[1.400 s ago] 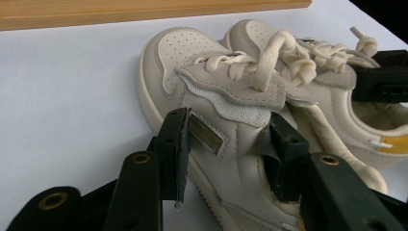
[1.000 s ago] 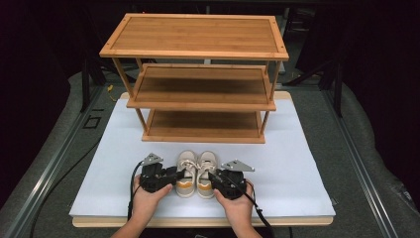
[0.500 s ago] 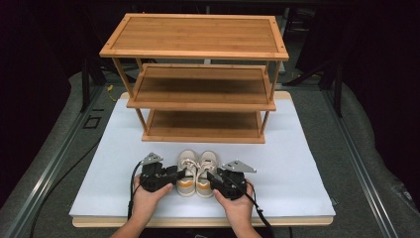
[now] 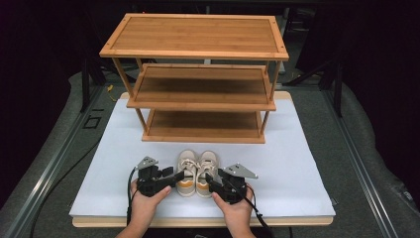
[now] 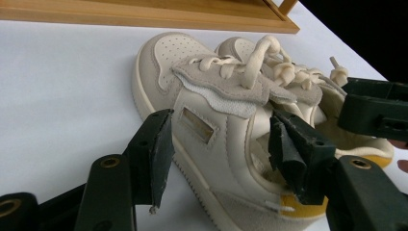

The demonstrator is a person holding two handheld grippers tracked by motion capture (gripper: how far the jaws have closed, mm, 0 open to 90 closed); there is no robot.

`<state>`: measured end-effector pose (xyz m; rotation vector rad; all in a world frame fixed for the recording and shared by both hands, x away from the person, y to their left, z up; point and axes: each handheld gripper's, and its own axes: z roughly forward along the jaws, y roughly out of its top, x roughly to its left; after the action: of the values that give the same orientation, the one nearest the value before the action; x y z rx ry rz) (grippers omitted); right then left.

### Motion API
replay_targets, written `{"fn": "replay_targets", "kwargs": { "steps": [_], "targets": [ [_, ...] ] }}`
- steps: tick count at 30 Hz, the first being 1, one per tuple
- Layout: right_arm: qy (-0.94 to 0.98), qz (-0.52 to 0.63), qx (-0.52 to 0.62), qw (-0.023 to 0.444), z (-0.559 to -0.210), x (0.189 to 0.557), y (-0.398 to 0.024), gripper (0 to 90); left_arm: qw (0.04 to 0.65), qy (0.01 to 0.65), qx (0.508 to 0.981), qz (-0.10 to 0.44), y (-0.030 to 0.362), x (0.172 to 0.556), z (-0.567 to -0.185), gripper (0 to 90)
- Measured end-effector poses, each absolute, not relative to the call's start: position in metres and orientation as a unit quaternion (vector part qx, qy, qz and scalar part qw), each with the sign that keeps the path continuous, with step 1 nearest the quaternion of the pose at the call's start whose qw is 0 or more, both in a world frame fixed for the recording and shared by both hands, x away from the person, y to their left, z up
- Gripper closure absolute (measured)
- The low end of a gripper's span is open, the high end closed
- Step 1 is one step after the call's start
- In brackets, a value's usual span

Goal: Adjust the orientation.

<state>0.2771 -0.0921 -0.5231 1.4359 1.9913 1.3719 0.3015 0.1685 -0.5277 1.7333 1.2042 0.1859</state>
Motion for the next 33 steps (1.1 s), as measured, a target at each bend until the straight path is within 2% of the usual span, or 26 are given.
{"fn": "replay_targets", "kwargs": {
  "steps": [6,8,20,33],
  "targets": [
    [0.689,0.480,0.521,0.152,-0.530,0.282,-0.092,48.7,0.490,0.495,0.713,0.081,0.166,0.303,-0.531,44.7],
    [0.686,0.479,0.528,0.150,-0.532,0.284,-0.091,49.3,0.492,0.494,0.712,0.081,0.164,0.304,-0.532,48.3],
    [0.670,0.484,0.542,0.151,-0.538,0.285,-0.089,51.6,0.500,0.502,0.698,0.099,0.161,0.303,-0.540,51.6],
    [0.655,0.494,0.551,0.152,-0.541,0.283,-0.088,52.2,0.510,0.511,0.685,0.097,0.161,0.303,-0.544,50.6]
  ]
}}
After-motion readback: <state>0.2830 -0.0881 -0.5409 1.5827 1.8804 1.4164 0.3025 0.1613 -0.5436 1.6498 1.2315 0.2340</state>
